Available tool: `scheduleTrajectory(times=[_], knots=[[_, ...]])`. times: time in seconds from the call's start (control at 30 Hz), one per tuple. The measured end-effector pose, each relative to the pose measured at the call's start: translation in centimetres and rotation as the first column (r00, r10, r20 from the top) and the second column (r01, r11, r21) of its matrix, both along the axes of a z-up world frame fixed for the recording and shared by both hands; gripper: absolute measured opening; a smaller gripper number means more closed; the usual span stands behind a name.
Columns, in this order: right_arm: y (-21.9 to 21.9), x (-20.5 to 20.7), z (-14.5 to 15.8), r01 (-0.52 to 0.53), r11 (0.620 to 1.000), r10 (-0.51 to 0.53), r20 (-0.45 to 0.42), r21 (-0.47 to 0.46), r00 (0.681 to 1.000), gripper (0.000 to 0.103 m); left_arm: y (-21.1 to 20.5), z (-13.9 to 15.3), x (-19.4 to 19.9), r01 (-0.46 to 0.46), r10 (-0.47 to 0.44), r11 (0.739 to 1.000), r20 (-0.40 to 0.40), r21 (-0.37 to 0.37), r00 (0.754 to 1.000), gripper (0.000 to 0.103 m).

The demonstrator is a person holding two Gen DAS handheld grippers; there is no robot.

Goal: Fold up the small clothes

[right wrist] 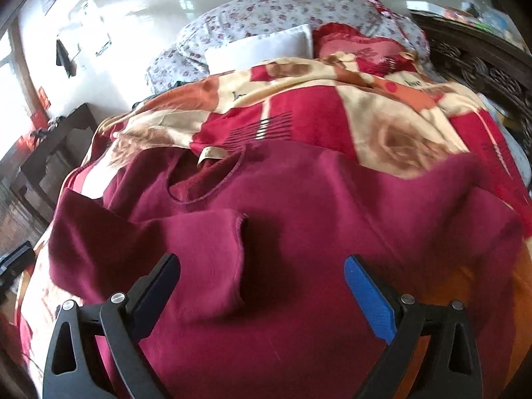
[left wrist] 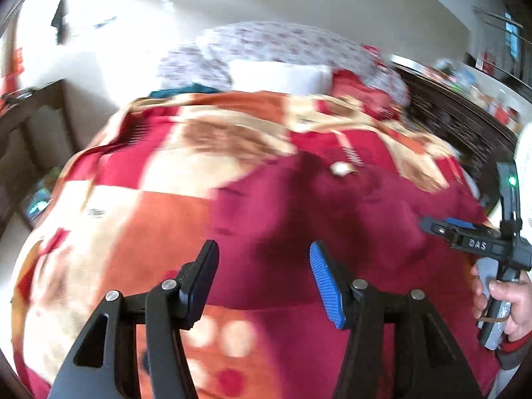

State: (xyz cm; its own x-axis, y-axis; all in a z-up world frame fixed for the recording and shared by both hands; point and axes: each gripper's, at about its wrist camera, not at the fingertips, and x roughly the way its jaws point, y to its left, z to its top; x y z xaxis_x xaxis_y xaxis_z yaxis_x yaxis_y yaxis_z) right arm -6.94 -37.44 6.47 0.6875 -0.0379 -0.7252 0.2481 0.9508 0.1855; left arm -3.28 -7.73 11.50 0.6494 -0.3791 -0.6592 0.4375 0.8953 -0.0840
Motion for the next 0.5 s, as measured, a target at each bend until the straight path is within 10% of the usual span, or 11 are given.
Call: scheduleTrajectory(times=[0.1,0.2,0.33,0.5], knots=[[1.6,1.6,-0.5,-0.031,0.988,0.031,-0.006,-0.148,1.000,0.017,2.7,-0.4,1.6,-0.084,0.082,0.996,-0.057,-0.037,0.995,0.056],[0.9,0.6,1.5,-0.056,0.995,0.062,0.059,-0.088,0.996,0.007,3.5,-0.6,2.1,-0.118,0.115,0.992,-0.059,-0.048,0.992,0.056],[-0.9,-2.4,5.2,0.033,0.973,-0.002,0.136,-0.228,0.991,0.007,3.7,-0.8,2.4,-0.139,0.138,0.990,-0.041,-0.034,0.990,0.056],[-6.3,-4.1,4.9,0.150,0.966,-0.136,0.082,-0.209,0.987,0.007,1.9,-2.1,2.9,-0.131,0.130,0.991,-0.047,-0.017,0.990,0.056]])
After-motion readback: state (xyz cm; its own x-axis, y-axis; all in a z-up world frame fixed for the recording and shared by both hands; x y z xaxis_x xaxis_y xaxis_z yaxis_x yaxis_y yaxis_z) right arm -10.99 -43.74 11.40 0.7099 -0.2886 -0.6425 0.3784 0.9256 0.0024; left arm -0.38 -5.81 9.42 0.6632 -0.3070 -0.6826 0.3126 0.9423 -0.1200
